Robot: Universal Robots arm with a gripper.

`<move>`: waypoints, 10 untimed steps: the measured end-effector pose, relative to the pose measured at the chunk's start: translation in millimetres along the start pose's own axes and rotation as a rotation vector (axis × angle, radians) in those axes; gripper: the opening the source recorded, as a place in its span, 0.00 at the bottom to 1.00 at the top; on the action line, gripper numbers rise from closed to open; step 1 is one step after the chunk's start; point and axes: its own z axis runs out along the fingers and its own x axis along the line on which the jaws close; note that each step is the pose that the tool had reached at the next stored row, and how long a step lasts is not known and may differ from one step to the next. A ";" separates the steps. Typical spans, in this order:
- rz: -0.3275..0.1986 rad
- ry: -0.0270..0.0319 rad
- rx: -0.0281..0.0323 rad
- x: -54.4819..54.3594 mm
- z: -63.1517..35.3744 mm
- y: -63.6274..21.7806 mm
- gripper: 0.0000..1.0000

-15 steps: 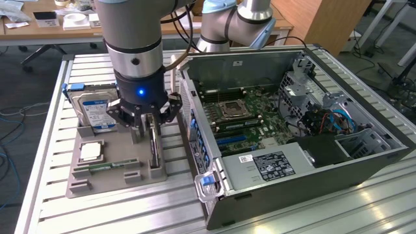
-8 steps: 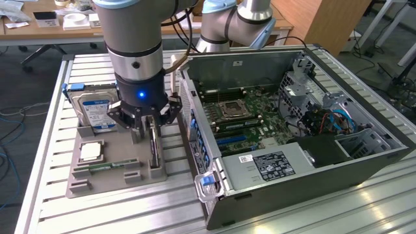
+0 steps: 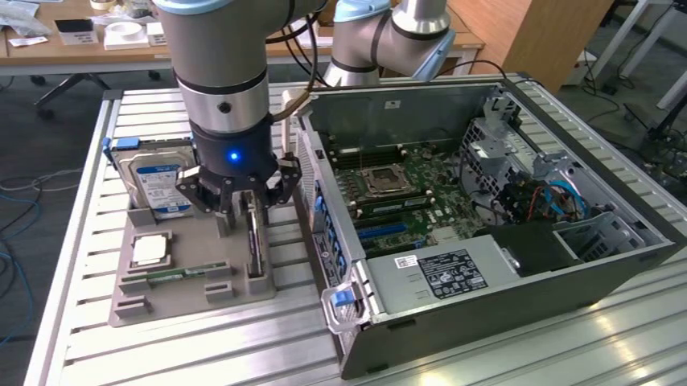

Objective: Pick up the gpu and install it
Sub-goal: 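Pick up the gpu and move the gpu toward the slot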

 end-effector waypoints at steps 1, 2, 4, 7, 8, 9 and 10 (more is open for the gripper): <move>0.000 0.0000 0.0000 0.0 0.0 0.0 0.49; 0.000 0.0000 0.0000 0.0 0.0 0.0 0.49; 0.000 -0.0003 -0.0003 0.1 0.5 1.0 0.49; 0.000 -0.0001 -0.0014 0.4 2.0 5.2 0.49; 0.000 -0.0001 -0.0018 0.4 3.1 5.7 0.49; 0.000 0.0000 -0.0017 0.4 4.7 5.7 0.49; 0.000 0.0000 -0.0016 0.5 6.4 5.6 0.49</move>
